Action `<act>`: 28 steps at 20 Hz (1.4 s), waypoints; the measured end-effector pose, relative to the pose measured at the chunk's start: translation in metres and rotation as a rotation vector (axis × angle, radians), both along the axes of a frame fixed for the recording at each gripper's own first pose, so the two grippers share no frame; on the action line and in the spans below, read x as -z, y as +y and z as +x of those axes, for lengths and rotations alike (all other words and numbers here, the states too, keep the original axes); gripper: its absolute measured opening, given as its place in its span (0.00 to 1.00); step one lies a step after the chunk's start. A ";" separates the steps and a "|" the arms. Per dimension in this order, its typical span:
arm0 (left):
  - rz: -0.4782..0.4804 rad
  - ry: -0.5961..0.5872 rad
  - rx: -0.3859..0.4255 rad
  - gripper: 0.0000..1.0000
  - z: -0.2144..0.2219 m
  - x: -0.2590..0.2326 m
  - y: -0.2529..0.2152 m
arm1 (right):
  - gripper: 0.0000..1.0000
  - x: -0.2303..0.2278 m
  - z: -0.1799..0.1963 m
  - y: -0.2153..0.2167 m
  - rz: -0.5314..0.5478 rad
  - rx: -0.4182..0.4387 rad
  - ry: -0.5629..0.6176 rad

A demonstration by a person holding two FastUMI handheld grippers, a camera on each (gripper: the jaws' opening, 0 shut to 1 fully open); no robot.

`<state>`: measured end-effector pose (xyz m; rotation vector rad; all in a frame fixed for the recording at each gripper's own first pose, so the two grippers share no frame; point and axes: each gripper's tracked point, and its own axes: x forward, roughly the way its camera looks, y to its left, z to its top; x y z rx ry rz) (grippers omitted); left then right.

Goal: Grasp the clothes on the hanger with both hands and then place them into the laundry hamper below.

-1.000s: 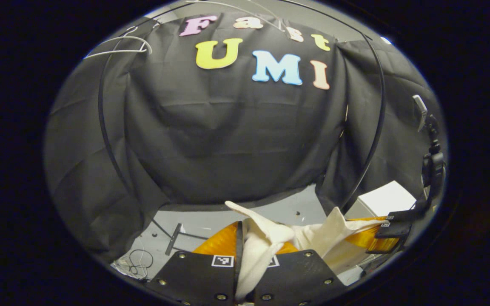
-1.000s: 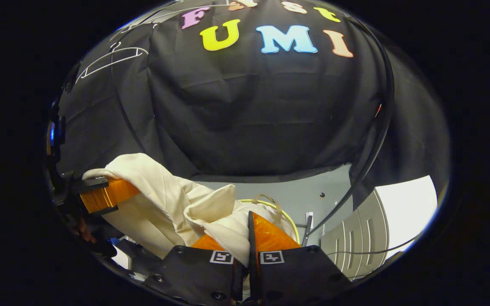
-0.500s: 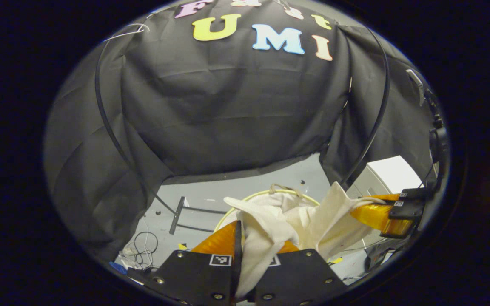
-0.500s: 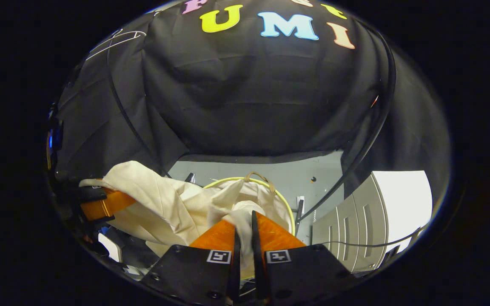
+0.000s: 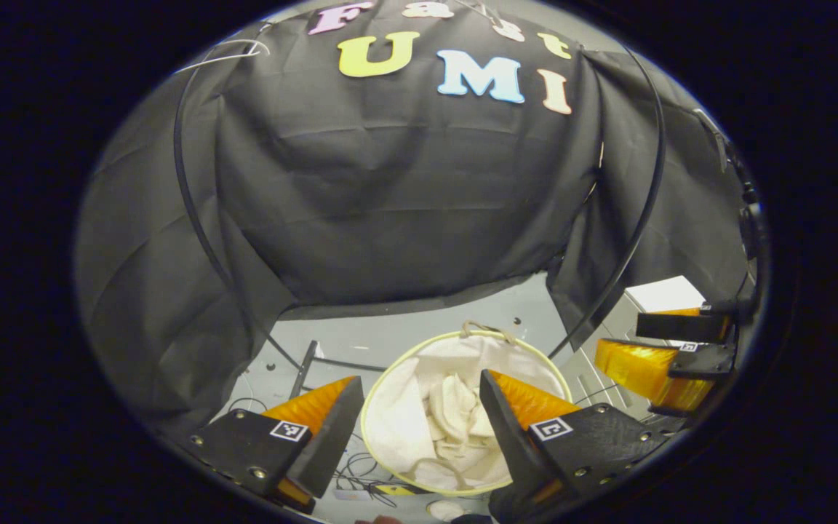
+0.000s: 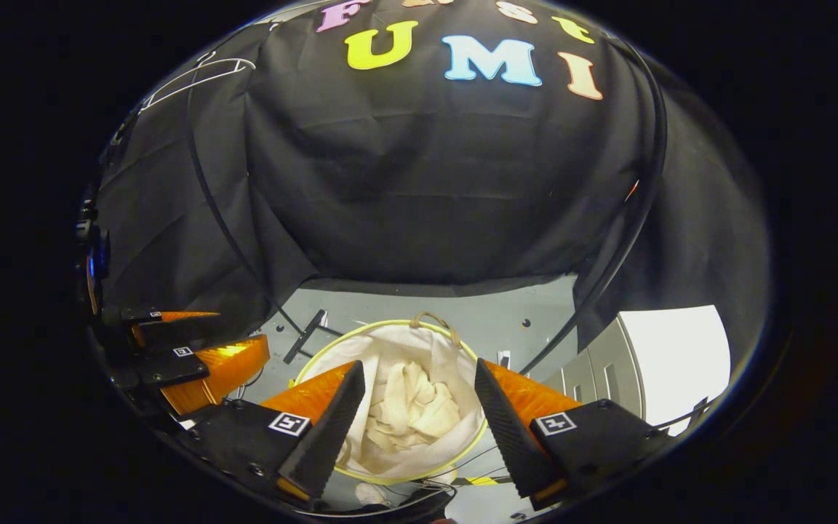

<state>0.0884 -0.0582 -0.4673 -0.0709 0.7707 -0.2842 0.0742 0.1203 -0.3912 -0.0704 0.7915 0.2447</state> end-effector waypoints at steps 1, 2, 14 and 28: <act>0.012 -0.013 0.002 0.95 0.000 -0.003 0.003 | 0.96 -0.004 0.000 -0.001 -0.002 0.003 -0.010; 0.022 -0.027 0.005 0.94 0.002 -0.008 0.005 | 0.96 -0.009 0.002 -0.001 0.001 0.008 -0.020; 0.013 -0.292 -0.128 0.95 0.016 -0.158 0.040 | 0.96 -0.144 0.011 -0.035 0.060 0.056 -0.283; -0.025 -0.622 -0.196 0.94 -0.037 -0.372 0.076 | 0.96 -0.335 -0.025 -0.098 0.102 0.107 -0.637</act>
